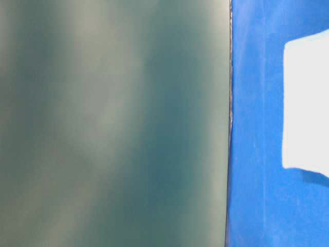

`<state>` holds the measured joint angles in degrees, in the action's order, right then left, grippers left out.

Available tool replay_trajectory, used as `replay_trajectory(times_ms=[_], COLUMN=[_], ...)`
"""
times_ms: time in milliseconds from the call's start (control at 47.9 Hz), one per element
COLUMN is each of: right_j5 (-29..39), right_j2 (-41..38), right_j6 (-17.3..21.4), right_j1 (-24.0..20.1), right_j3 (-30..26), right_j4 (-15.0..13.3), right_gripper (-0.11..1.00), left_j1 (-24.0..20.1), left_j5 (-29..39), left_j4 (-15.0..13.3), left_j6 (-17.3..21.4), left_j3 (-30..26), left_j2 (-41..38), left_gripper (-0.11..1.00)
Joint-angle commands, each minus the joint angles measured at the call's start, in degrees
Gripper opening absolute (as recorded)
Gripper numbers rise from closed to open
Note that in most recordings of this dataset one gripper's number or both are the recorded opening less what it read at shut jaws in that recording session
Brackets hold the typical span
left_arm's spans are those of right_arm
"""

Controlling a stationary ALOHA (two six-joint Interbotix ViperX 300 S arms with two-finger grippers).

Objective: Fold the light blue towel.

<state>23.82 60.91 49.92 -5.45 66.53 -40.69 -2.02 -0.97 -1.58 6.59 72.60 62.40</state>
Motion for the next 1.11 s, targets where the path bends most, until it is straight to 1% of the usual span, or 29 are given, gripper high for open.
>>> replay_trajectory(times_ms=[0,146,230,439,1087], right_j5=[-0.6,-3.5,-5.0,-5.2,-5.3], right_j2=[2.4,5.4,6.0,6.0,5.4], right_j6=[0.2,0.4,0.7,0.8,0.9], right_j1=[0.9,1.7,1.8,2.5,2.8], right_j3=[1.6,5.4,6.6,6.8,6.9], right_j4=[-0.2,-0.2,-0.3,-0.2,-0.1], right_gripper=[0.60,0.60,0.60,0.59,0.59], left_j1=[-1.5,-2.4,-2.4,-2.4,-2.4], left_j5=[1.4,2.8,2.9,3.1,3.2], left_j4=[-0.1,-0.1,-0.1,-0.1,-0.1], left_j6=[-0.2,-0.5,-0.7,-1.6,-1.6], left_j3=[1.1,3.4,4.3,4.5,4.4], left_j2=[2.9,5.8,6.8,6.9,6.9], left_gripper=[0.68,0.67,0.67,0.67,0.67])
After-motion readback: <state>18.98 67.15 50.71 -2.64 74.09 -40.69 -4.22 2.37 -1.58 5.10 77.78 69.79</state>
